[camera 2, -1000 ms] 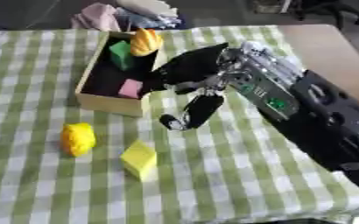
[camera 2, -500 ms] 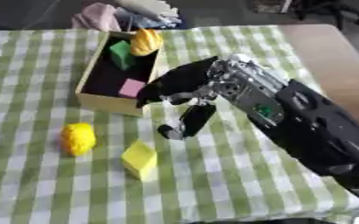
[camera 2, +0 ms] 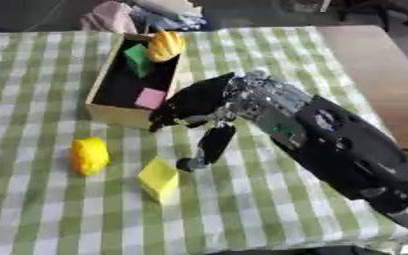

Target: Pick up objects on the table and place them in the box.

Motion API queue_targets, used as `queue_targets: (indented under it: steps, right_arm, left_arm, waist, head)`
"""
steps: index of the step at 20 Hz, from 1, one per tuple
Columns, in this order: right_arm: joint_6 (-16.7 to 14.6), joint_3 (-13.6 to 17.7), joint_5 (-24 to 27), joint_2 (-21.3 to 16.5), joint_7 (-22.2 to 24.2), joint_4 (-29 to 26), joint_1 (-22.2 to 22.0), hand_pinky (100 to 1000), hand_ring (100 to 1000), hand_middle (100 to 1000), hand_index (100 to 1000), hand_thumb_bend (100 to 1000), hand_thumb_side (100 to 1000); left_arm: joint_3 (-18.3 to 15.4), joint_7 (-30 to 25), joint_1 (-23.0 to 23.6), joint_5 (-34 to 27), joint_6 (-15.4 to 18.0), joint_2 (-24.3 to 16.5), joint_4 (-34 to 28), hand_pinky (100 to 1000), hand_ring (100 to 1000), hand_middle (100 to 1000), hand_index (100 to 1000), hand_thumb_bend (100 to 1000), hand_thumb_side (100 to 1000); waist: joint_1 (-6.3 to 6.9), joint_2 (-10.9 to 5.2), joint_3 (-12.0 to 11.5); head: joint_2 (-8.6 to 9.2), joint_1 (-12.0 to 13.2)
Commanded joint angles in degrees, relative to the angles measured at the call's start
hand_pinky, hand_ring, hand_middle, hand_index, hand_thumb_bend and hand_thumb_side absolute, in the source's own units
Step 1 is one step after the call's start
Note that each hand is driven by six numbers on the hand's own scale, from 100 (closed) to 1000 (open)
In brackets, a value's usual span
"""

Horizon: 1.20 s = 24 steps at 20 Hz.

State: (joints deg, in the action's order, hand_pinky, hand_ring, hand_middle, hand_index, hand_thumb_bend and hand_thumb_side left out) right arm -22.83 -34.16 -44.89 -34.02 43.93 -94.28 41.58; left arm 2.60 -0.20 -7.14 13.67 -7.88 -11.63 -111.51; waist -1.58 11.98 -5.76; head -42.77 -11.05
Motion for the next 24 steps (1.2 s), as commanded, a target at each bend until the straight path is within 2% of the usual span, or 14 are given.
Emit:
queue_targets:
  steps: [1, 3, 4, 10, 14, 24]
  right_arm:
    - [-4.4, 0.2, -1.9, -0.8, 3.1, -1.4, 0.3, 974, 1000, 1000, 1000, 294, 729]
    - [-4.7, 0.1, -2.3, -0.8, 2.8, -1.3, 0.2, 974, 1000, 1000, 1000, 294, 729]
    - [-4.9, 0.0, -2.6, -0.8, 2.8, -1.2, -0.1, 981, 1000, 1000, 1000, 360, 726]
    - [-6.7, -0.2, -7.9, 0.2, 1.9, -1.1, -1.6, 990, 1000, 1000, 1000, 413, 712]
    - [-7.4, -0.5, -10.7, 1.6, 0.3, -0.3, -1.4, 990, 1000, 1000, 1000, 402, 690]
    - [-8.1, -1.4, -12.3, 4.9, -0.5, 0.2, -0.9, 987, 1000, 1000, 1000, 376, 675]
  left_arm:
    - [-0.1, -0.2, -0.5, 0.2, 0.1, -1.0, -0.7, 795, 737, 730, 848, 321, 644]
    - [-0.1, -0.2, -0.5, 0.2, 0.1, -1.0, -0.7, 795, 737, 730, 848, 321, 644]
    - [-0.1, -0.2, -0.5, 0.2, 0.1, -1.0, -0.7, 795, 738, 730, 848, 321, 644]
    - [0.0, -0.4, -0.7, 0.2, 0.1, -1.1, -0.8, 795, 738, 731, 848, 321, 644]
    - [0.0, -0.5, -0.7, 0.2, 0.1, -1.0, -0.8, 795, 738, 731, 848, 320, 645]
    - [0.1, -0.6, -0.9, 0.2, 0.1, -1.0, -0.8, 795, 739, 731, 848, 319, 645]
  waist:
    - [-0.17, -1.76, -0.1]
    - [-0.17, -1.76, -0.1]
    - [-0.17, -1.76, -0.1]
    - [-0.09, -1.76, -0.1]
    - [-0.01, -1.72, -0.2]
    - [-0.20, -1.68, -0.6]
  head:
    - [0.04, -0.1]
    - [0.04, -0.1]
    - [0.12, 0.0]
    - [0.20, -0.3]
    - [0.19, -0.4]
    - [0.29, -0.9]
